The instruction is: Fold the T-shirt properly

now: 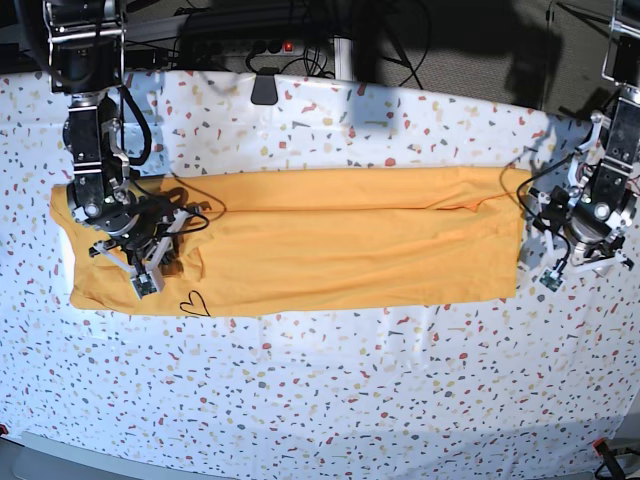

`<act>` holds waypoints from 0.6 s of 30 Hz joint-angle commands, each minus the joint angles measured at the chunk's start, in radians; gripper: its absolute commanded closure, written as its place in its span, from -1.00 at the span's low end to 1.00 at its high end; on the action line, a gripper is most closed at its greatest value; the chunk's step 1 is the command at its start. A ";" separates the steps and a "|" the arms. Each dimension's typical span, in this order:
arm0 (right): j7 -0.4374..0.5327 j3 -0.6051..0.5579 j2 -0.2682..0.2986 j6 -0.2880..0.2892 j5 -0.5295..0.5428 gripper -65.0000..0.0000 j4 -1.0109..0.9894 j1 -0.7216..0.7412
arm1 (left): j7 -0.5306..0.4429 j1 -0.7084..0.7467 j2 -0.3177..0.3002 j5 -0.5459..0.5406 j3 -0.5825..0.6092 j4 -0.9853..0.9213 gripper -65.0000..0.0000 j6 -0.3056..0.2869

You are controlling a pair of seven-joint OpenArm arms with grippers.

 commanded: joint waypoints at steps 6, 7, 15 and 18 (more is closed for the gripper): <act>-0.069 0.003 0.011 -0.011 0.027 1.00 0.100 0.014 | -0.055 -0.079 -0.054 -0.196 -0.008 0.087 -0.10 0.097; -0.093 0.003 0.011 -0.011 0.027 1.00 0.133 0.014 | -0.061 -0.096 -0.059 -0.259 -0.008 0.099 -0.10 0.112; -0.200 0.003 0.011 -0.012 0.032 -0.05 0.406 0.020 | -0.088 -0.180 -0.068 -0.458 -0.008 0.105 -0.10 0.129; -0.305 0.003 0.008 -0.012 0.117 -0.32 0.453 0.054 | -0.093 -0.176 -0.063 -0.505 -0.008 0.088 -0.10 0.084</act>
